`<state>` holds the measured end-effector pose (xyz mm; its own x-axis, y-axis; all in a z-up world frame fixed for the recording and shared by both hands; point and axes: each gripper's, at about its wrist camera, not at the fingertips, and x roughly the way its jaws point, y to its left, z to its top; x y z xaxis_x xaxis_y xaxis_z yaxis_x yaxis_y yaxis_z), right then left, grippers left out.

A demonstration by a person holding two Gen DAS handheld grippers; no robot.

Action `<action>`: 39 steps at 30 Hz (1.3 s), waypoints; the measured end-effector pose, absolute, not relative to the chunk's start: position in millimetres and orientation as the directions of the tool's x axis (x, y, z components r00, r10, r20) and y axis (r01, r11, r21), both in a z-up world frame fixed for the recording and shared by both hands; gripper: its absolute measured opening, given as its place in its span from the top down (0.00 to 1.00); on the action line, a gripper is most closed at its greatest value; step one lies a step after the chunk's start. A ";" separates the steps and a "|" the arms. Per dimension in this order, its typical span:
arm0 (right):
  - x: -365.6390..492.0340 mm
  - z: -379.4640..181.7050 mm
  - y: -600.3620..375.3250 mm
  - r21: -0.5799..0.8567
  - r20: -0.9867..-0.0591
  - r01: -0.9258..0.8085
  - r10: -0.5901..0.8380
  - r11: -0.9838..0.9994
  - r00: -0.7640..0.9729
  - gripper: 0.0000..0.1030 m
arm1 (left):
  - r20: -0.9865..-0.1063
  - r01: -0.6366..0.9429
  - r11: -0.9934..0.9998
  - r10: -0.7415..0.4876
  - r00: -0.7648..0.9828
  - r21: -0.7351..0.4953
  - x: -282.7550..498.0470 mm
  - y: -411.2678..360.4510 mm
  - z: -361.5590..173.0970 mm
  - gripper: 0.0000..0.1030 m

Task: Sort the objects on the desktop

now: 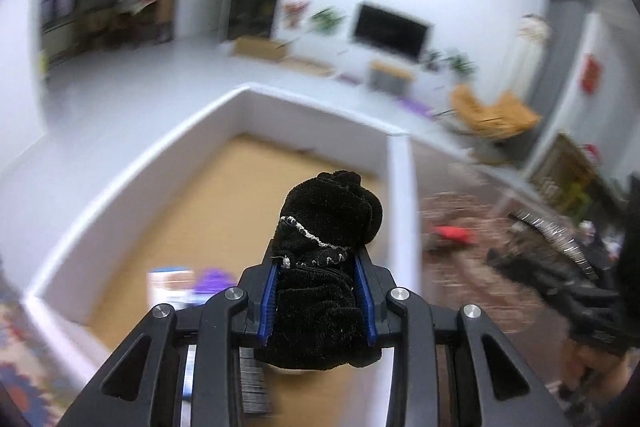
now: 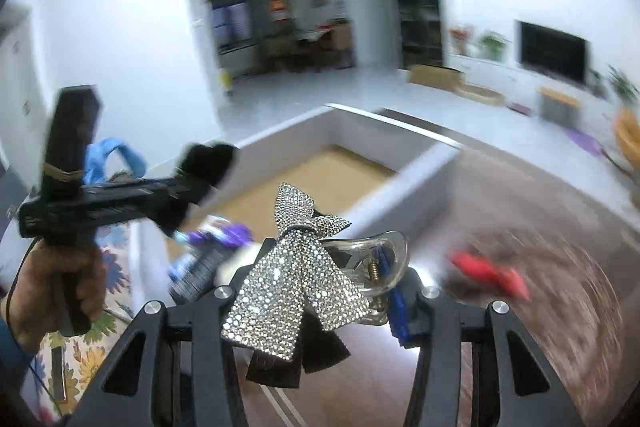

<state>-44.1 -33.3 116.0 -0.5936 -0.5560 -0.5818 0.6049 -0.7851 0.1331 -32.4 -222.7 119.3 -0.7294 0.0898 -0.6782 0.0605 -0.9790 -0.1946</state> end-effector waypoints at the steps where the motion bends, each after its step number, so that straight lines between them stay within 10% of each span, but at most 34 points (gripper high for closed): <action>1: -55.7 115.0 -59.6 0.136 -0.592 0.625 -0.569 -0.769 -0.571 0.53 | -0.700 0.089 -0.979 0.065 -0.711 -0.182 -38.1 -235.8 113.8 0.68; 8: -124.2 70.1 -167.3 0.201 -0.744 0.644 -0.543 -0.738 -0.389 0.48 | -0.833 0.231 -0.968 -0.044 -0.551 -0.101 -62.2 -282.4 61.3 0.62; 10: -138.4 54.8 -178.8 0.253 -0.776 0.621 -0.539 -0.742 -0.327 0.34 | -0.853 0.264 -0.962 -0.084 -0.515 -0.064 -64.2 -286.7 51.9 0.41; 12: -144.6 51.2 -176.6 0.286 -0.766 0.595 -0.553 -0.751 -0.329 0.30 | -0.844 0.275 -0.960 -0.102 -0.527 -0.056 -56.5 -285.0 50.6 0.27; 19: -123.7 74.5 -111.3 0.313 -0.637 0.576 -0.617 -0.755 -0.463 0.15 | -0.775 0.272 -0.958 -0.104 -0.624 -0.090 -33.9 -271.7 71.9 0.26; 26: -71.3 35.1 28.5 0.131 -0.682 0.433 -0.398 -0.892 -0.613 0.08 | -0.702 0.007 -0.985 0.119 -0.702 -0.173 -11.2 -166.3 107.4 0.25; 32: -26.4 -22.9 149.7 -0.103 -0.770 0.178 -0.034 -0.979 -0.637 0.08 | -0.696 -0.296 -0.943 0.316 -0.645 -0.154 -4.3 -30.1 101.5 0.03; 39: 1.3 -39.9 225.4 -0.072 -0.791 0.033 0.036 -0.997 -0.611 0.07 | -0.819 -0.372 -0.924 0.283 -0.500 -0.092 -33.0 60.1 20.1 0.03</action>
